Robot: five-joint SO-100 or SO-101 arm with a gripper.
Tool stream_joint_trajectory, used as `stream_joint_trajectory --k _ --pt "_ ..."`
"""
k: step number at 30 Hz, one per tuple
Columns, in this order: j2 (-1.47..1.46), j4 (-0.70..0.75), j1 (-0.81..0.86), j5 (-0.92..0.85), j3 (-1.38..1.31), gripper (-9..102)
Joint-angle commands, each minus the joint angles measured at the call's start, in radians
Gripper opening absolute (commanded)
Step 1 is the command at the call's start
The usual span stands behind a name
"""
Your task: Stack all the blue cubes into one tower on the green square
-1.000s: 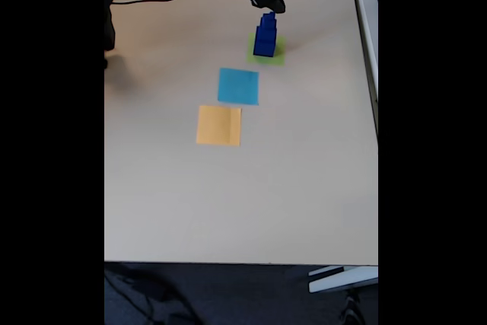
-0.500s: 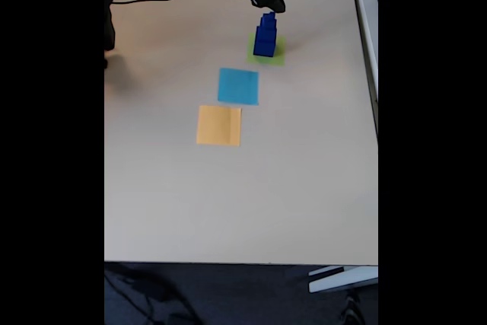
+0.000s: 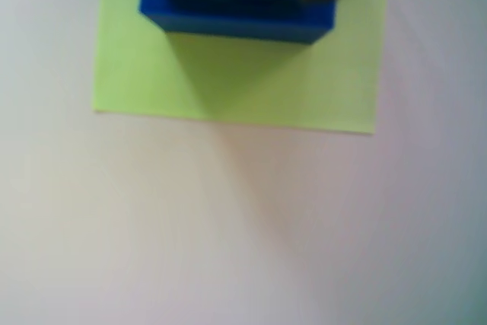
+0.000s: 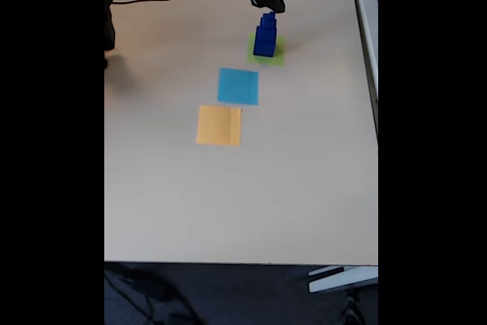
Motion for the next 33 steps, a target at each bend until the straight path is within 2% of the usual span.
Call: stream_joint_trajectory --k 1,33 --pt "0.106 0.009 -0.002 0.009 -0.006 0" --pt "0.106 0.034 -0.005 0.009 -0.006 0"
